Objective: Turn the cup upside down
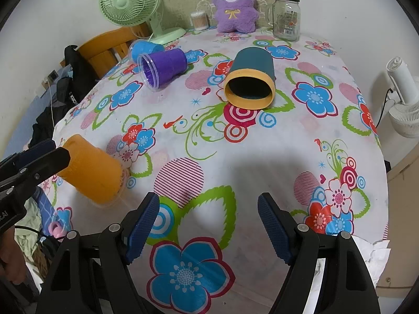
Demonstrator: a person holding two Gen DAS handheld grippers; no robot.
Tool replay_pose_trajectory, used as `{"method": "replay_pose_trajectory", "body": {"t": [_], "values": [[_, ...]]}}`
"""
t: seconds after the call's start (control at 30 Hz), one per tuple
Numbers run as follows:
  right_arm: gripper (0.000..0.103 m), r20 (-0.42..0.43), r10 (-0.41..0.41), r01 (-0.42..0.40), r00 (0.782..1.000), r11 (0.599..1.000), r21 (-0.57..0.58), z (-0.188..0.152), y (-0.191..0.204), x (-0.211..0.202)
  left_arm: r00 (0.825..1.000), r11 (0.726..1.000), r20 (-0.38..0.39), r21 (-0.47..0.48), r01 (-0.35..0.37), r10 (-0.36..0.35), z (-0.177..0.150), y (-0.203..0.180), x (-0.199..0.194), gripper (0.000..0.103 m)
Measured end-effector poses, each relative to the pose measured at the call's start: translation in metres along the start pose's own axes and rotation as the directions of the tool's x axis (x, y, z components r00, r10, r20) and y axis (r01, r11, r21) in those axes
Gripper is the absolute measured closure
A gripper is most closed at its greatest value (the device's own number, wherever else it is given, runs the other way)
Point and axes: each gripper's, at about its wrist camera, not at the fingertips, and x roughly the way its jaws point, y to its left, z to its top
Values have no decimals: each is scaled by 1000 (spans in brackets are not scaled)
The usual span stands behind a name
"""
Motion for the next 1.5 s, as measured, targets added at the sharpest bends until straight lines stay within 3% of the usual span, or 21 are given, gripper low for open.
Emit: {"method": "replay_pose_trajectory", "body": {"t": [0.57, 0.7, 0.83, 0.9, 0.97, 1.03, 1.07, 1.17, 1.5], "values": [[23, 15, -12, 12, 1000, 1000, -26, 4, 13, -5, 1000, 1000, 19, -24, 20, -19, 2, 8, -11, 41], [23, 34, -34, 35, 999, 999, -42, 7, 19, -12, 999, 999, 37, -35, 28, -27, 4, 11, -16, 32], [23, 78, -57, 61, 995, 997, -48, 12, 26, -25, 998, 999, 63, -47, 19, -16, 5, 14, -22, 15], [23, 101, -66, 71, 993, 996, -49, 15, 29, -33, 997, 998, 74, -52, 17, -14, 5, 16, -25, 15], [20, 126, -82, 89, 989, 995, -53, 17, 34, -41, 996, 998, 86, -53, 17, -13, 6, 18, -28, 14], [6, 160, -102, 112, 982, 993, -50, 19, 38, -48, 995, 998, 98, -55, 11, -6, 6, 19, -31, 11], [4, 187, -118, 129, 975, 990, -50, 19, 41, -53, 994, 998, 106, -57, 11, -5, 6, 20, -34, 11], [3, 221, -136, 152, 966, 987, -57, 22, 47, -62, 992, 998, 127, -64, 11, -2, 6, 23, -39, 10], [3, 269, -89, 108, 959, 993, -56, 27, 62, -78, 981, 997, 192, -75, -1, 16, 6, 32, -57, 7]]}}
